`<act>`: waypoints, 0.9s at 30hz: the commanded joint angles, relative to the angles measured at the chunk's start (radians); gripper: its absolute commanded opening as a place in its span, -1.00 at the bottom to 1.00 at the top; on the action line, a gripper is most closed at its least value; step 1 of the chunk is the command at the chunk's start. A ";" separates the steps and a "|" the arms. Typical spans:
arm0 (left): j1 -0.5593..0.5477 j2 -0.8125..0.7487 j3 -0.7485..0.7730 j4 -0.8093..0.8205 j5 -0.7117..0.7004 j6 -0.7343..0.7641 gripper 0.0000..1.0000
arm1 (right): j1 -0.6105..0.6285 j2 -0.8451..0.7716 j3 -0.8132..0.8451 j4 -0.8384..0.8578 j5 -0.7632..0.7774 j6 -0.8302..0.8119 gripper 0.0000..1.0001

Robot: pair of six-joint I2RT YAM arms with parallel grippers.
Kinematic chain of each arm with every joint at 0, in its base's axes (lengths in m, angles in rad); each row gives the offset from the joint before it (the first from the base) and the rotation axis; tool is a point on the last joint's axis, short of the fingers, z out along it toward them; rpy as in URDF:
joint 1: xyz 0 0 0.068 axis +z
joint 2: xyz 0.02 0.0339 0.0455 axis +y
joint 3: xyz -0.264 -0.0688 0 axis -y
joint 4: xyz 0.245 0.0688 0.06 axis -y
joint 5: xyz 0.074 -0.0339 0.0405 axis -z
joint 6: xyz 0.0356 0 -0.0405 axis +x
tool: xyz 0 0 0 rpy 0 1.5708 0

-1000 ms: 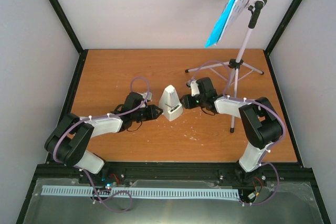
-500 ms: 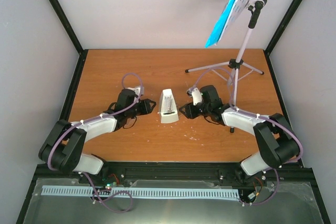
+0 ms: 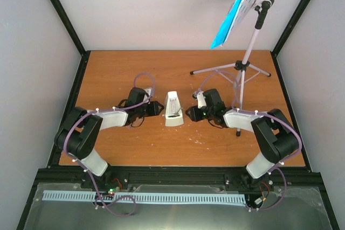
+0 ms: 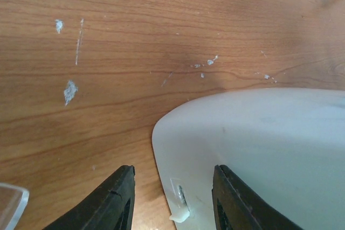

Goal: Pack up the instrument practice props

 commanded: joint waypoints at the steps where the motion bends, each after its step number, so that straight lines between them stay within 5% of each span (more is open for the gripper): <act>1: 0.003 0.050 0.069 0.029 0.038 0.056 -0.16 | 0.004 0.054 0.012 0.053 -0.030 -0.009 -0.09; 9: 0.002 0.109 0.070 0.080 0.126 0.102 -0.16 | 0.025 0.107 0.045 0.051 -0.164 -0.053 -0.07; 19: -0.025 0.048 -0.092 0.217 0.335 0.106 -0.14 | 0.088 0.033 -0.049 0.030 -0.133 -0.014 -0.05; 27: -0.062 -0.095 -0.194 0.138 0.265 0.055 -0.01 | 0.169 -0.122 -0.169 0.006 -0.061 0.076 0.04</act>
